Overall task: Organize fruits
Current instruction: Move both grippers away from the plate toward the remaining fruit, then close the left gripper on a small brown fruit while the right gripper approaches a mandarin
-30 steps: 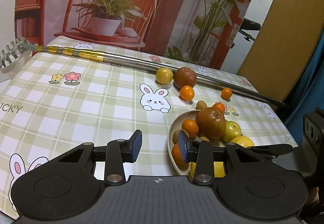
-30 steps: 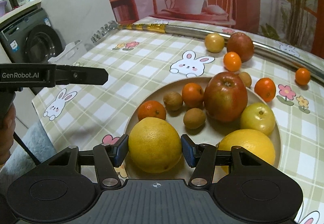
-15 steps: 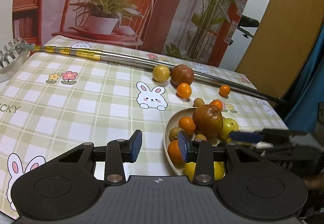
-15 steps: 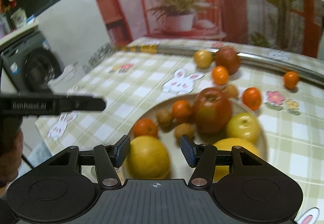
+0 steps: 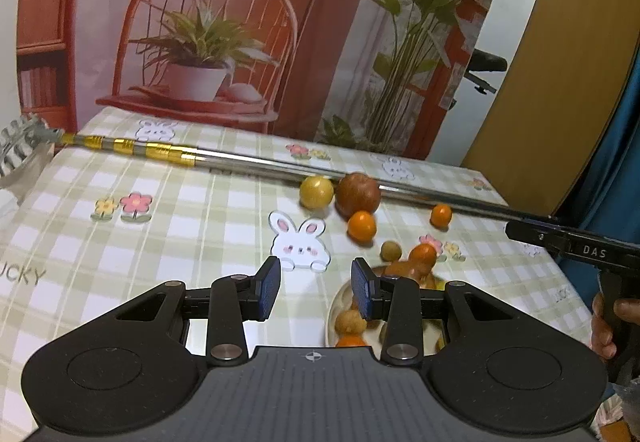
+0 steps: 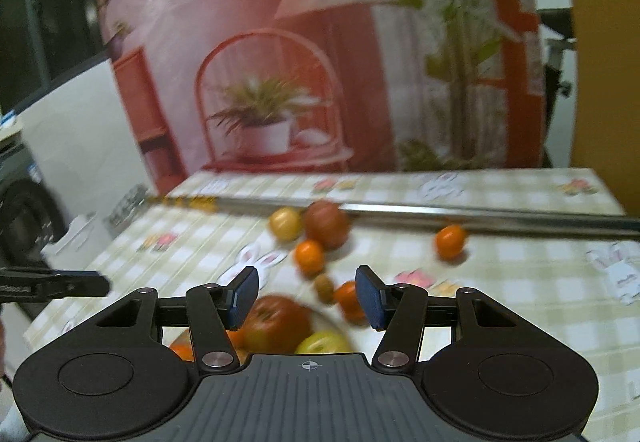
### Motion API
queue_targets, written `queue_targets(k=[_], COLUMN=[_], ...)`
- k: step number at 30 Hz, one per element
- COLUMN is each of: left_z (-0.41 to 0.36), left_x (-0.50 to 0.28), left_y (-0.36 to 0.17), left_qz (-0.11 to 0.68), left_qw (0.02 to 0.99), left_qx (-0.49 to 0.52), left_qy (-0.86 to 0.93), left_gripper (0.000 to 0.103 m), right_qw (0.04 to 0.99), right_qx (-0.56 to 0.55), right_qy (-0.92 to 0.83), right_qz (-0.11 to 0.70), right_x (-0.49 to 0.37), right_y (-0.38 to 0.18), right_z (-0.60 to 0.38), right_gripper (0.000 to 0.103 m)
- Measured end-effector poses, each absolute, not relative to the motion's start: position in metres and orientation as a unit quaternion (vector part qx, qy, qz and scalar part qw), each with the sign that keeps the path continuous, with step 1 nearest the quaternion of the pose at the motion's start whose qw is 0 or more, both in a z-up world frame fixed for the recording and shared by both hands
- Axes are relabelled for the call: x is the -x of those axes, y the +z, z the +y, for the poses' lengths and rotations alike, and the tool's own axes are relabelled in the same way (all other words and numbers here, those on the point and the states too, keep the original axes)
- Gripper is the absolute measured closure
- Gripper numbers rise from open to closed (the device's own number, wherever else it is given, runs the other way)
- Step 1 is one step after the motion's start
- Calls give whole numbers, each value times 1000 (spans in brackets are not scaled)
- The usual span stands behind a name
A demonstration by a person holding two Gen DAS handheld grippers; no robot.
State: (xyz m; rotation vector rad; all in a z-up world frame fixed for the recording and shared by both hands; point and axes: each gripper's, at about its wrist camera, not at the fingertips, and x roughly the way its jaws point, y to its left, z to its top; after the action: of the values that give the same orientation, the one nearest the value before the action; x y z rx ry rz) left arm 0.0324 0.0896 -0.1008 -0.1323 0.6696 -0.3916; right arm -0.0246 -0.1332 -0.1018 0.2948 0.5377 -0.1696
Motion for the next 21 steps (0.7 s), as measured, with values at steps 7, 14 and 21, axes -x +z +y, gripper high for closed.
queue_targets(k=[7, 14, 21], left_z=[71, 29, -11], left_x=[-53, -84, -134], left_y=[-88, -96, -133], left_qz=[323, 351, 434], left_qw=[922, 907, 863], left_qx=[53, 29, 57], left_qy=[-205, -232, -252], left_gripper=[62, 62, 63], right_qw=[949, 944, 942], right_qx=[-138, -142, -146], right_qy=[-128, -153, -155], right_qz=[253, 255, 261], right_x=[29, 27, 23], right_y=[-97, -106, -120], right_z=[-169, -194, -211], right_gripper=[52, 55, 56])
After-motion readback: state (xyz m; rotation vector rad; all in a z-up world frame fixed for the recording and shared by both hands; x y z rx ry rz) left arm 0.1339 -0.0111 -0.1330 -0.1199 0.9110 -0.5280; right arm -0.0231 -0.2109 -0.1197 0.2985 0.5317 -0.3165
